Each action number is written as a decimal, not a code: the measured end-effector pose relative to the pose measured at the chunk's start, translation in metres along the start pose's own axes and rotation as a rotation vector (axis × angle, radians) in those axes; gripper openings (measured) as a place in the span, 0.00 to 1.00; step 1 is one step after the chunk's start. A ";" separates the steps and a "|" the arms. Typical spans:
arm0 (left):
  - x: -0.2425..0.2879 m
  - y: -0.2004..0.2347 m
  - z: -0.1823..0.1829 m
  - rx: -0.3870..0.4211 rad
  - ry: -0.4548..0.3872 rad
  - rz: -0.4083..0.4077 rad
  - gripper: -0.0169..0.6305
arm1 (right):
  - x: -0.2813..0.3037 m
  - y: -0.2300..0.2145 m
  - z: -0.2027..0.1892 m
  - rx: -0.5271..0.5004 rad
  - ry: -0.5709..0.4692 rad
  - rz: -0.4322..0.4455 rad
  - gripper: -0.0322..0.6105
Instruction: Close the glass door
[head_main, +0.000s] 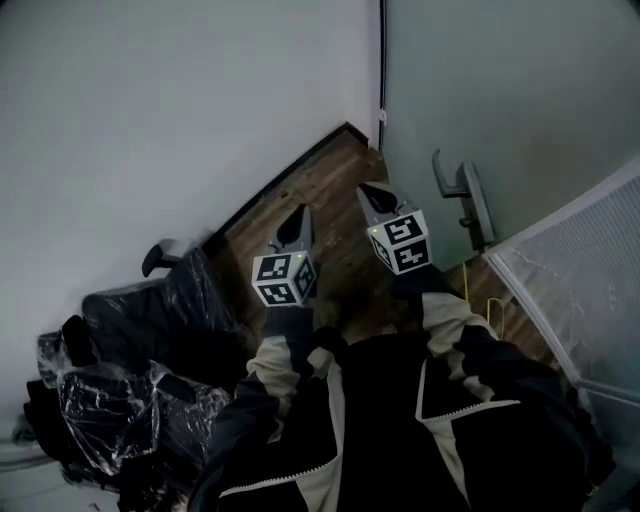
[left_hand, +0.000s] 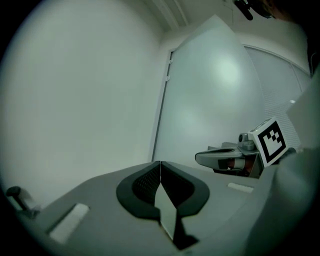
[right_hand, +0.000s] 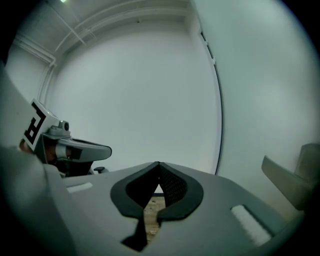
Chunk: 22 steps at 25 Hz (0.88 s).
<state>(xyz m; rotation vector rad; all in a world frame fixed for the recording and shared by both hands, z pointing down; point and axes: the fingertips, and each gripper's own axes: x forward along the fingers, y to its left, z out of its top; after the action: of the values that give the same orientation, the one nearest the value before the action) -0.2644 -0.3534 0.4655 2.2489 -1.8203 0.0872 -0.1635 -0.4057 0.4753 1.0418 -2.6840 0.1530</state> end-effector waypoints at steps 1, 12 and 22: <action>0.014 -0.004 0.003 0.011 0.006 -0.051 0.03 | 0.002 -0.010 0.000 0.012 0.001 -0.042 0.06; 0.116 -0.099 0.028 0.160 0.062 -0.686 0.03 | -0.052 -0.092 0.003 0.130 -0.034 -0.584 0.06; 0.116 -0.215 0.010 0.170 0.092 -1.010 0.03 | -0.147 -0.109 -0.009 0.126 0.016 -0.841 0.06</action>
<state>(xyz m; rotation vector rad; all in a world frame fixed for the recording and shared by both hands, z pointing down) -0.0313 -0.4258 0.4459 2.9243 -0.4861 0.1527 0.0161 -0.3890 0.4435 2.0711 -2.0126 0.1592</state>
